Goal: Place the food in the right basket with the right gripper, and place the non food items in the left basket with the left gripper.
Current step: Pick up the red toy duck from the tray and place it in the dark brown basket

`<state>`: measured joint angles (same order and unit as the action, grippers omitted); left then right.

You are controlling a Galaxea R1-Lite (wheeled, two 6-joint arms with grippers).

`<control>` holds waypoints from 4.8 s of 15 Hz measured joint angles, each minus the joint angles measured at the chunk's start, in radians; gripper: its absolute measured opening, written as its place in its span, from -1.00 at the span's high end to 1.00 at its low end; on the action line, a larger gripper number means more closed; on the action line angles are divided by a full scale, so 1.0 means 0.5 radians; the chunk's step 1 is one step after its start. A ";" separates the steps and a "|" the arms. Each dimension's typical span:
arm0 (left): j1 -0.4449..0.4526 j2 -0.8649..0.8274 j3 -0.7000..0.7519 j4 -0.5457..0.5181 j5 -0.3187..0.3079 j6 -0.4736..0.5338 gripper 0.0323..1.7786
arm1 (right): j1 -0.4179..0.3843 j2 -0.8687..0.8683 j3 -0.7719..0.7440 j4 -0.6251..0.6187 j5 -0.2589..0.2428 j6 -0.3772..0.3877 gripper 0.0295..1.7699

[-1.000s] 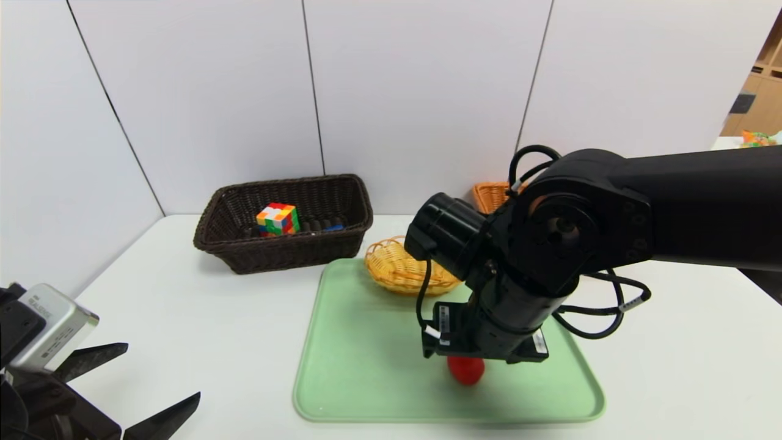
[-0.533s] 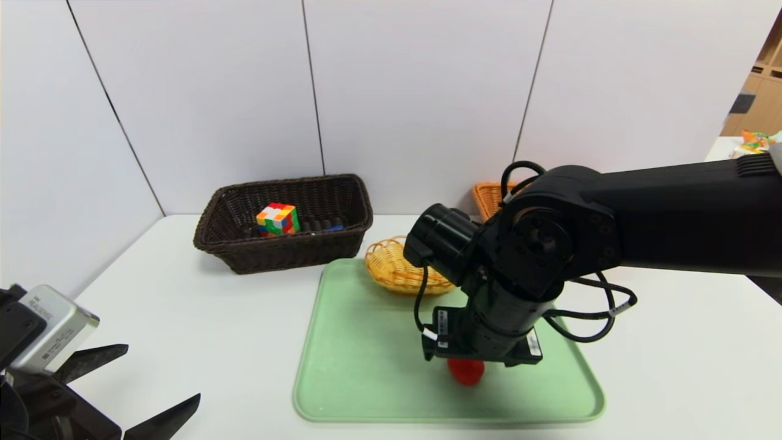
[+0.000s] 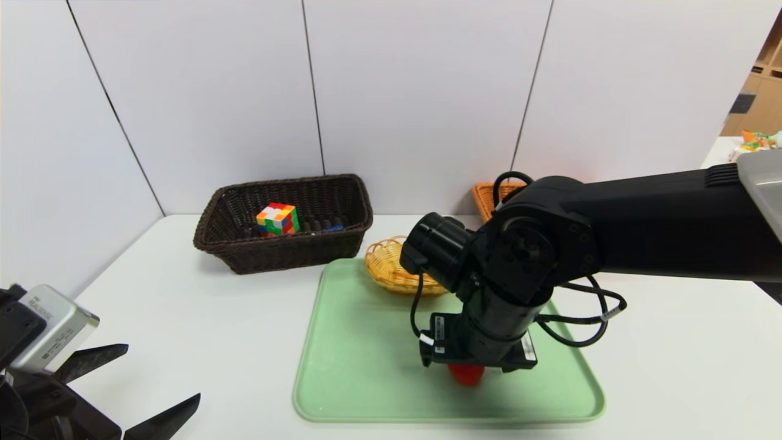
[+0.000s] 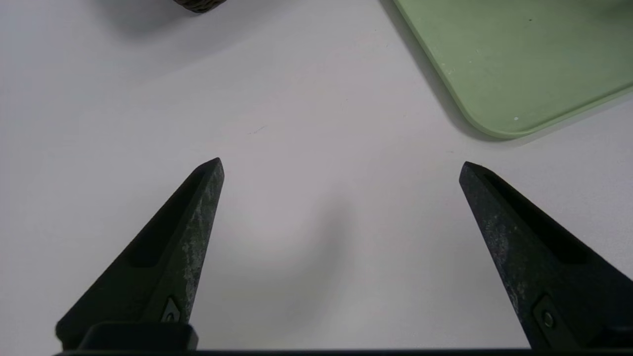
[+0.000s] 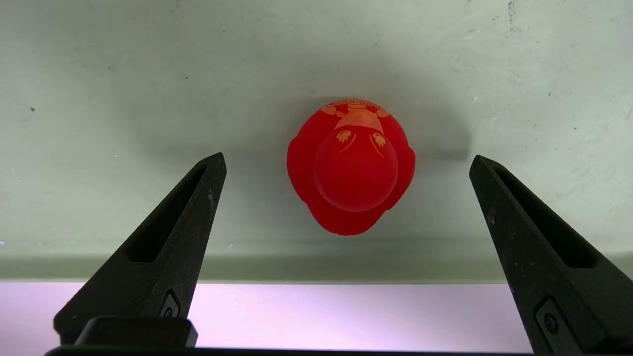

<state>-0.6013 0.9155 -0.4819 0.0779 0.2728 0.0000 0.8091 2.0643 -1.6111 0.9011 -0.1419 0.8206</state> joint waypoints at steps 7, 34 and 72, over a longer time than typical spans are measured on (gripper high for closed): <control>0.000 0.006 -0.005 0.000 0.000 0.003 -0.90 | -0.015 0.022 0.001 0.001 -0.002 -0.003 -0.49; 0.000 0.040 -0.011 -0.024 0.000 0.011 -0.90 | 0.326 -0.602 -0.656 0.198 -0.504 -0.378 0.24; -0.003 0.000 -0.010 -0.021 -0.004 0.001 -0.90 | 0.029 0.634 -0.684 -2.033 -0.382 -1.748 0.30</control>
<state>-0.6028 0.9155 -0.4868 0.0672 0.2709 0.0004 0.8234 2.3813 -1.9532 -0.1153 -0.3328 -0.0534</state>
